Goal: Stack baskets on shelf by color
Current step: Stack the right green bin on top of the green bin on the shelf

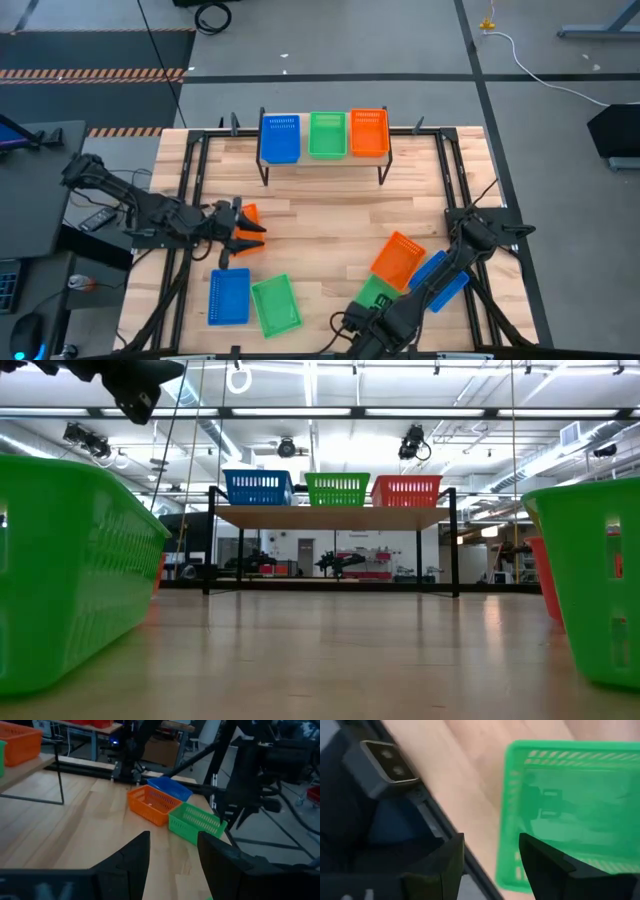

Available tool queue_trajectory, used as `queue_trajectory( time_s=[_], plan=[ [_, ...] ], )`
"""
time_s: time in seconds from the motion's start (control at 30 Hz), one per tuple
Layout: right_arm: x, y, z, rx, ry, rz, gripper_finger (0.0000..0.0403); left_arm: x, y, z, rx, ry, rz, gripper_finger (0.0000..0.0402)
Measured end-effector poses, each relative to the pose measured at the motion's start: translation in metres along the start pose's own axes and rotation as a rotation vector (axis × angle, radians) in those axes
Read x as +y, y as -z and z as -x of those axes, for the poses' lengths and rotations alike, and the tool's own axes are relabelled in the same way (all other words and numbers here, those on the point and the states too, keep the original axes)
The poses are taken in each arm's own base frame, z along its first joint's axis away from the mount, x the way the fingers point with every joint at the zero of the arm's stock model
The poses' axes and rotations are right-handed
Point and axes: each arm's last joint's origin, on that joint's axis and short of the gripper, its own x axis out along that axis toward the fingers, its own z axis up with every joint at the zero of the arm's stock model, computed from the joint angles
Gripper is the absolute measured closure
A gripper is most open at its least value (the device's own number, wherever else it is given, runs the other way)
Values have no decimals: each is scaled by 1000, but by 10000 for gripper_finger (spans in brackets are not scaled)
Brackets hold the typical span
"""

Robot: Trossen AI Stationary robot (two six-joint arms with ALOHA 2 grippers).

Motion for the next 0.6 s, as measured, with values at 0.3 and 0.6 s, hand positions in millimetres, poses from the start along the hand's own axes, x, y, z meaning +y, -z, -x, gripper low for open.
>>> queue_trajectory(
  time_s=[0.3,0.6],
  plan=[
    [-3,0,-23,26,76,77,208,-4,1,-1,2,11,10,230],
    [-8,-1,-37,-19,166,104,243,-5,-3,-2,-42,23,23,230]
  ],
)
